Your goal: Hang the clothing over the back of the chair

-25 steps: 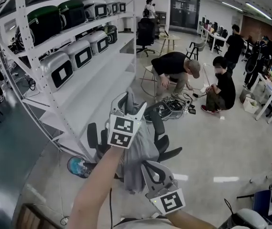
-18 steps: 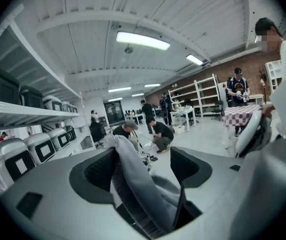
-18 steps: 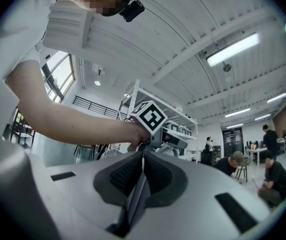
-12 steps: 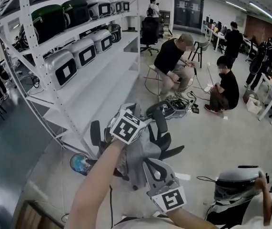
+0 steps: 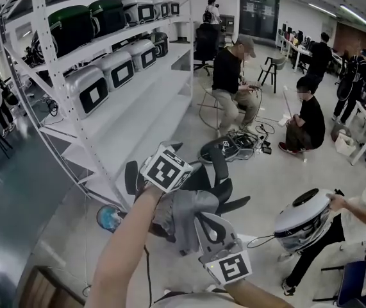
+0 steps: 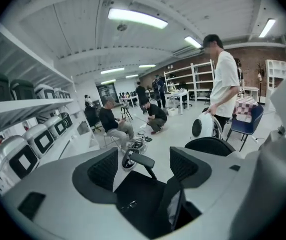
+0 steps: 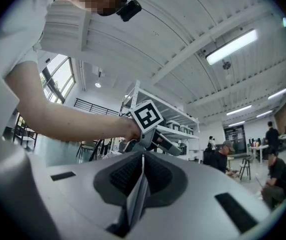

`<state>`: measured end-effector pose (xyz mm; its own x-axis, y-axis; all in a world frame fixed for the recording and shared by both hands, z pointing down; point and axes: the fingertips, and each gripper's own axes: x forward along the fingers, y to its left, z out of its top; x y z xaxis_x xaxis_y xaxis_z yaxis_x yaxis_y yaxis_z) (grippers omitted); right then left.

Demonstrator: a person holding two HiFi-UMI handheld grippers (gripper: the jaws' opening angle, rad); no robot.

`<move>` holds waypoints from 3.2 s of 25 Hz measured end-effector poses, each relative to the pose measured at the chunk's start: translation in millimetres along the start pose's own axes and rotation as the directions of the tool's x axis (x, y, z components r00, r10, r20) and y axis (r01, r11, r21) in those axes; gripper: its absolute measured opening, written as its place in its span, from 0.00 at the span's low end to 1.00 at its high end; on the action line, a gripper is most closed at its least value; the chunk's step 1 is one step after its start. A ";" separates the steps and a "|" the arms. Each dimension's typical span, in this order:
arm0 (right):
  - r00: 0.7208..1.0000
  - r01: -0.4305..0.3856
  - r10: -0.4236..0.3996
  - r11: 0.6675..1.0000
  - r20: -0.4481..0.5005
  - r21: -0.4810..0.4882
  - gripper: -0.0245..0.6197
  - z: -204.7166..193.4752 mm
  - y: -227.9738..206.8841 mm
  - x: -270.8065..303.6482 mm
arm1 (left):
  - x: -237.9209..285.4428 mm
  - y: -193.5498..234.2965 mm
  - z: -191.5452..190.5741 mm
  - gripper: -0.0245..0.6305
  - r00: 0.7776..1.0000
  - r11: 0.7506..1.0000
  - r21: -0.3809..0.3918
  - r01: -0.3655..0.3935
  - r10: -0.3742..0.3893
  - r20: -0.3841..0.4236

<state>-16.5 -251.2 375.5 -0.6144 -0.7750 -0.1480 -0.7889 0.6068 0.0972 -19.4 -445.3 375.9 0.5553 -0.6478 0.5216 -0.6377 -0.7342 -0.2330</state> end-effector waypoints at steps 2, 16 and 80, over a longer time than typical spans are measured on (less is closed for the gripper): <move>1.000 -0.001 0.001 1.000 -0.002 -0.001 0.06 0.1 -0.4 -0.7 | -10.8 0.9 10.2 0.53 0.996 0.998 0.026 -0.054 0.052 0.075; 0.999 -0.027 0.027 1.000 -0.018 -0.010 0.06 -0.6 2.8 -13.7 | -114.9 -22.0 34.3 0.13 0.870 0.957 -0.114 -0.266 0.290 0.398; 0.977 -0.207 0.211 0.974 -0.039 0.095 0.06 -37.5 24.6 -49.4 | -147.5 -179.2 -117.2 0.05 0.793 0.809 -0.495 -0.318 0.513 0.329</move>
<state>-6.1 -204.6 422.1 -0.7672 -0.6356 -0.0860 -0.6397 0.7680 0.0318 -49.6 -194.3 437.0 0.2888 -0.9571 0.0246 -0.9564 -0.2873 0.0518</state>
